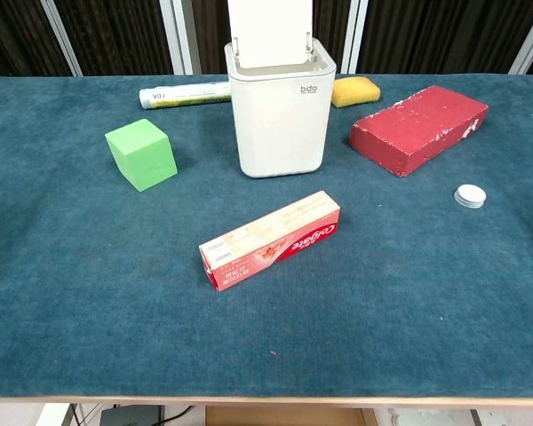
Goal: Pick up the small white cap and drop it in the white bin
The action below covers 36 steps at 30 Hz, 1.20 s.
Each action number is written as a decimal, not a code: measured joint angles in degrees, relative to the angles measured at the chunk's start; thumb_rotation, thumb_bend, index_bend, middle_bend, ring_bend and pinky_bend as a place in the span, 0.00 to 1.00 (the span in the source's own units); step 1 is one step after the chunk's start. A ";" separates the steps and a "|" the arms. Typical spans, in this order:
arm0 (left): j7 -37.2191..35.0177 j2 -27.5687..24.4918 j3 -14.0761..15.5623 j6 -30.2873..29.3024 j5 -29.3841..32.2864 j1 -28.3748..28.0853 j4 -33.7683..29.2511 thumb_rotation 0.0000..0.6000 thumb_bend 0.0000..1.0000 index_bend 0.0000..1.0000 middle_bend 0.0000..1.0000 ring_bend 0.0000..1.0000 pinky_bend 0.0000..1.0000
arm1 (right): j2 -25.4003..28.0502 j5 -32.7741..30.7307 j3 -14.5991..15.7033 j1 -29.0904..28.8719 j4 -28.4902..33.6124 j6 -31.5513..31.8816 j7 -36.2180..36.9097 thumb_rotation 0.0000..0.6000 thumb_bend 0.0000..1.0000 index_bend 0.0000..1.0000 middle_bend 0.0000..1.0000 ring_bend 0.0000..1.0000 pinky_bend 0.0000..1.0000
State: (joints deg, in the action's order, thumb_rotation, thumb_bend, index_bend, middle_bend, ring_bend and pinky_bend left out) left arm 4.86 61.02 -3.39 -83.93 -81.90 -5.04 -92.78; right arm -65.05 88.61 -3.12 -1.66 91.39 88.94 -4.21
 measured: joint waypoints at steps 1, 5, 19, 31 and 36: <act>0.01 0.01 -0.01 -0.01 0.01 0.00 0.01 1.00 0.14 0.11 0.16 0.03 0.00 | 0.00 -0.04 -0.01 -0.01 0.00 -0.05 0.02 1.00 0.08 0.08 0.03 0.02 0.20; -0.04 -0.01 0.03 -0.01 -0.01 0.03 -0.01 1.00 0.14 0.11 0.16 0.03 0.00 | 0.02 -0.02 0.01 -0.03 0.01 -0.10 0.13 1.00 0.08 0.09 0.03 0.02 0.20; -0.14 -0.09 0.05 0.06 -0.03 0.03 -0.09 1.00 0.14 0.11 0.16 0.03 0.00 | 0.01 -0.11 -0.05 -0.01 0.03 -0.07 0.15 1.00 0.08 0.08 0.03 0.02 0.20; -0.48 -0.26 0.20 0.07 -0.19 0.12 -0.25 1.00 0.14 0.11 0.16 0.03 0.00 | 0.88 1.26 0.14 -1.36 0.63 -1.65 2.16 1.00 0.11 0.12 0.53 0.64 0.62; -0.95 -0.38 0.23 0.15 -0.36 0.07 -0.33 1.00 0.14 0.11 0.16 0.03 0.00 | 3.78 1.83 -0.96 -5.40 2.10 -6.84 3.23 1.00 0.16 0.22 0.81 0.90 0.88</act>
State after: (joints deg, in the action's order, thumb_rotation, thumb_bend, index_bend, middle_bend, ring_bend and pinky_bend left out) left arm 3.91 60.64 -3.16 -83.78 -82.25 -4.97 -93.12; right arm -61.27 90.45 -4.07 -7.06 93.49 82.09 -0.98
